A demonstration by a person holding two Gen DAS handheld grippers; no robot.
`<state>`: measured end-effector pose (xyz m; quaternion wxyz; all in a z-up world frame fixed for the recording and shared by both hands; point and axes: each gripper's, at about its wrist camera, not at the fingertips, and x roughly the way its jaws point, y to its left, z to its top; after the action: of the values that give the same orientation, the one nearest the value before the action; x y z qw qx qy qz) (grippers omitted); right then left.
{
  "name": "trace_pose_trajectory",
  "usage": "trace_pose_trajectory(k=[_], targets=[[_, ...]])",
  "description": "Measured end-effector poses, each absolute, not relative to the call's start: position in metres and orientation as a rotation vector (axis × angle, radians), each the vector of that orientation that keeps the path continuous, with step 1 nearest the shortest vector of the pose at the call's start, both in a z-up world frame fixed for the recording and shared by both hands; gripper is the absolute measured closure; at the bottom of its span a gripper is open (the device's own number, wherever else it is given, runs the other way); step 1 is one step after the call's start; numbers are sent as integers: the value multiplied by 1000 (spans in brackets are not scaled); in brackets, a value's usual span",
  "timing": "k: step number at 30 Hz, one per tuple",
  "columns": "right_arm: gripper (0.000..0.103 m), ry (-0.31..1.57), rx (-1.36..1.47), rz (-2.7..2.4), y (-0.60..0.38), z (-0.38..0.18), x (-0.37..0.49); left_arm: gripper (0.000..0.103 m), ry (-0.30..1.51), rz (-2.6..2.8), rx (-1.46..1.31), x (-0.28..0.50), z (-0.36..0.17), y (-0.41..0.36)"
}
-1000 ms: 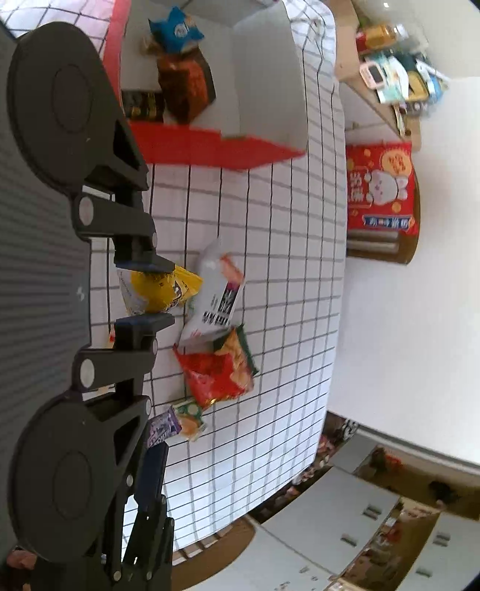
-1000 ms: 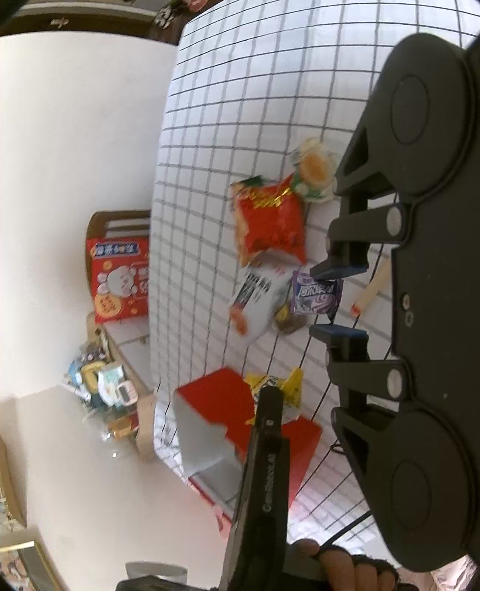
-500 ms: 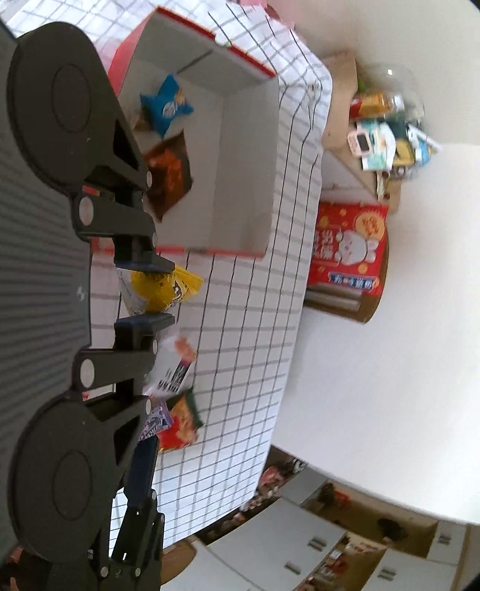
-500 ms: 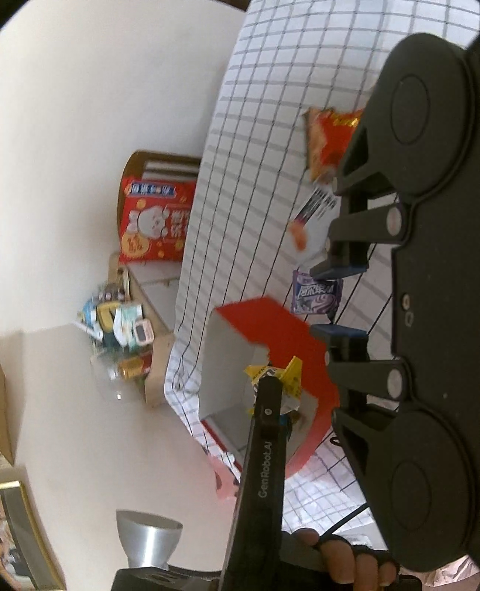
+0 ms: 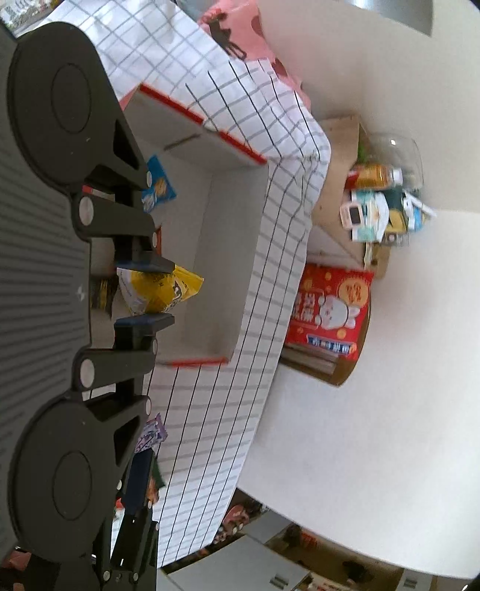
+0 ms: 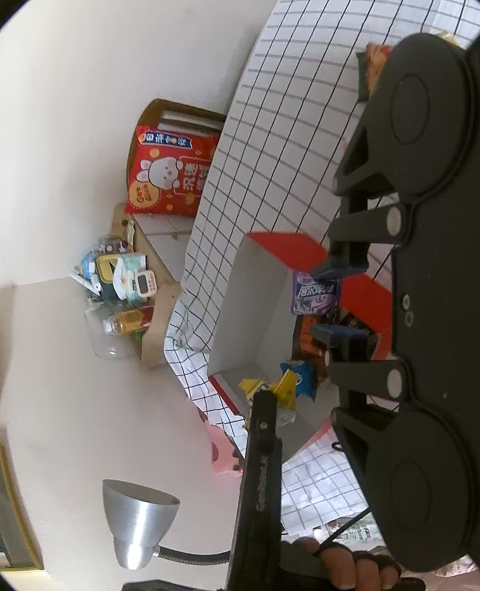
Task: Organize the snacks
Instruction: 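Carry both snacks over the red box and open both tools to drop them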
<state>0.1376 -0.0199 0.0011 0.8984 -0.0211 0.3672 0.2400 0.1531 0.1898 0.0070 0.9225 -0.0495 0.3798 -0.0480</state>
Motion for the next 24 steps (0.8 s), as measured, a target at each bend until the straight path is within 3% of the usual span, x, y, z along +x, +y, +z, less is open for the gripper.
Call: trace_pose_trajectory(k=[24], targets=[[78,909,-234,489,70,-70,204,80,906,108,-19,235,-57,264]])
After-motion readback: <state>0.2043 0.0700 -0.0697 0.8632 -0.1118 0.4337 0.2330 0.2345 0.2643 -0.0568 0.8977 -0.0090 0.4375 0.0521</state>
